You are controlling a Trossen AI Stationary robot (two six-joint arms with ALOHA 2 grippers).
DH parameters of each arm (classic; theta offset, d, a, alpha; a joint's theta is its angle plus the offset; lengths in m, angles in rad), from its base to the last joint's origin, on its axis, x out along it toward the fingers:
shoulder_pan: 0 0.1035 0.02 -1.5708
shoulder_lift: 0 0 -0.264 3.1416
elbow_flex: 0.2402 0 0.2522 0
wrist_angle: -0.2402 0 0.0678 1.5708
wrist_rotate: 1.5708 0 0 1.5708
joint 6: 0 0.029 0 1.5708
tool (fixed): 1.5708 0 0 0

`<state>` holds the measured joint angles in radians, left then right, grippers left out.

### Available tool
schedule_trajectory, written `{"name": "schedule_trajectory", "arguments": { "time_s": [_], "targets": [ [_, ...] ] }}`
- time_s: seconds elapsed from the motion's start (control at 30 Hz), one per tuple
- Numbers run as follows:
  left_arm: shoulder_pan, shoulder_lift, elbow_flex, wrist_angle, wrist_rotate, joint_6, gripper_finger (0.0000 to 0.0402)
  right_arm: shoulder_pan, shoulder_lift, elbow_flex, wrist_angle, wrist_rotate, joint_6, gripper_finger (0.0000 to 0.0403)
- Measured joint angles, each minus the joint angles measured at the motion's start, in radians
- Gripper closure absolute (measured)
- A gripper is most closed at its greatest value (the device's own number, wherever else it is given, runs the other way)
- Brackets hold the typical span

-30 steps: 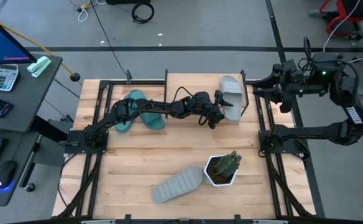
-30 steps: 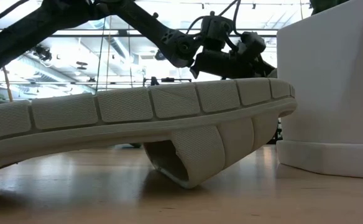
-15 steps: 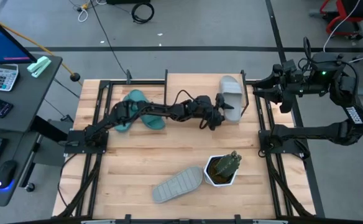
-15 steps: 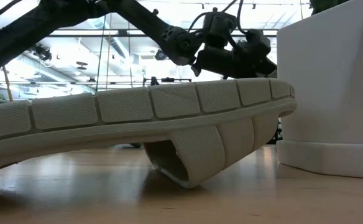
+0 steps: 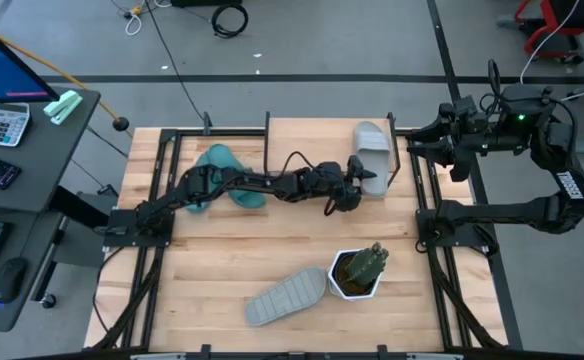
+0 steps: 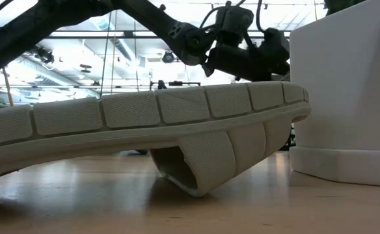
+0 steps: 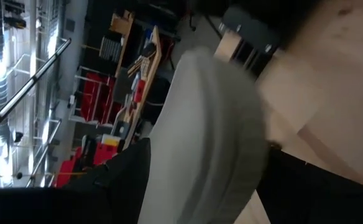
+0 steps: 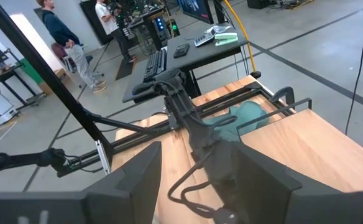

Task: Pick and place slides into the shelf
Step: Put the right gray slipper on the shelf, then put the gray slipper on the shelf

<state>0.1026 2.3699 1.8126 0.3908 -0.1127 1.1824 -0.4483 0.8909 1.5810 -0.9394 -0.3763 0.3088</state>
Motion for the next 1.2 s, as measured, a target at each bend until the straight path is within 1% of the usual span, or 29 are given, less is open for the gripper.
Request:
{"name": "schedule_trajectory", "arguments": {
  "time_s": [0.37, 0.47, 0.67, 0.7, 0.8, 1.0, 1.13, 1.2],
  "targets": [
    [-0.057, 0.0, 0.0, 0.028, -0.005, -0.008, 0.0141, 0.0, 0.0, 0.0, -0.009, -0.006, -0.002, 0.0205],
    [-0.072, 0.0, 0.0, 0.047, -0.05, 0.009, 0.0141, 0.0, 0.0, 0.0, -0.011, -0.018, -0.002, 0.0205],
    [-0.089, -0.012, 0.0, 0.055, -0.182, 0.052, 0.0143, 0.0, -0.003, 0.0, -0.011, -0.027, -0.003, 0.0205],
    [-0.09, -0.021, 0.0, 0.038, -0.202, 0.052, 0.0143, 0.0, -0.003, 0.0, -0.011, -0.028, -0.004, 0.0205],
    [-0.103, -0.051, 0.0, -0.013, -0.22, 0.033, 0.0144, 0.0, -0.008, 0.0, -0.011, -0.028, -0.004, 0.0205],
    [-0.118, -0.118, 0.0, -0.121, -0.228, -0.054, 0.0148, 0.0, -0.015, 0.0, -0.011, -0.031, -0.004, 0.0205],
    [-0.116, -0.15, 0.002, -0.163, -0.16, -0.158, 0.0146, 0.0, -0.017, 0.0, -0.011, -0.031, 0.0, 0.0205],
    [-0.116, -0.157, 0.001, -0.205, -0.149, -0.2, 0.0147, 0.0, -0.018, 0.001, -0.01, -0.033, 0.002, 0.0205]
  ]
}}
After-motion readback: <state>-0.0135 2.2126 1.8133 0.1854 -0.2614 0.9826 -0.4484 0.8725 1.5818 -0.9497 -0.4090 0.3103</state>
